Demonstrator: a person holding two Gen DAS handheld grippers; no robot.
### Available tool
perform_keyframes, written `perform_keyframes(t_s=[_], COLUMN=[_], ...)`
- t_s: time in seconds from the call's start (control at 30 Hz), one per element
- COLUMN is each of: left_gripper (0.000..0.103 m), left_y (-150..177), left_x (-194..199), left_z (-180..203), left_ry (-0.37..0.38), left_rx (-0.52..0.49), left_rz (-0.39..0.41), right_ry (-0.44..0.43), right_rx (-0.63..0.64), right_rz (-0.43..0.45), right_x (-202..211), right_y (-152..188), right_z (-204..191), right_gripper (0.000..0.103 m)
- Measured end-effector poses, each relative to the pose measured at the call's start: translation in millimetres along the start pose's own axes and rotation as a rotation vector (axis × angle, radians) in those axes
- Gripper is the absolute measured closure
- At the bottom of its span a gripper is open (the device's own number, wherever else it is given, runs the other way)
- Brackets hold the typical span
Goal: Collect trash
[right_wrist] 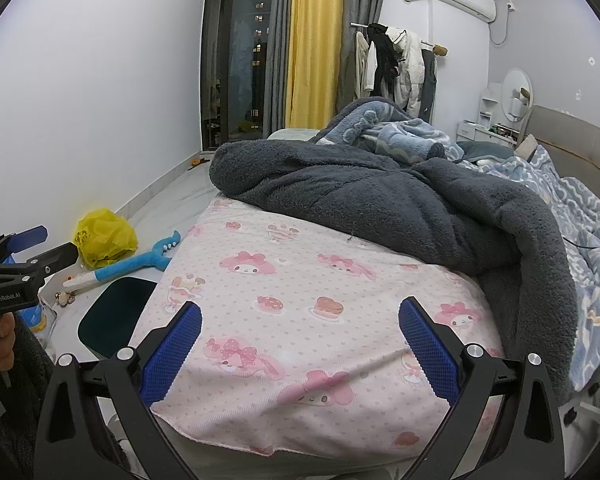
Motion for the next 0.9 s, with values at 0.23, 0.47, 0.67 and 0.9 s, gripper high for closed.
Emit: perform_keyframes(t_s=[0.23,0.47,0.67,0.9], left_gripper=[0.003,0.003,0.003,0.003], left_y=[0.0,0.7,1.4,1.4], left_x=[0.0,-1.1,-1.4,-1.4], left_z=[0.2,2.2,4.2,4.6], left_ry=[0.000,0.002,0.005,0.004], left_rx=[0.001,-0.002,-0.003,-0.003], left_rz=[0.000,-0.002,-0.002,-0.002], right_ry=[0.000,0.000,0.000,0.000], right_rx=[-0.001,0.001,0.000,0.001], right_rz=[0.000,-0.001,0.000,-0.001], right_x=[-0.3,0.0,-0.4,0.1], right_y=[-0.3,-0.2,-0.8,-0.6], right_z=[0.9,1.1,1.0,2.2], right_gripper=[0.003,0.003,0.003,0.003])
Point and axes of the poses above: each gripper's, at about its wrist camera, not at the fingertips, and x roughly against the way its jaws point, z to its right, y to its underside, the point moved 10 cm from there along -x, roughly the way its jaws point, and after that the axes turned 6 degrees about y, right-handed, at the moved point
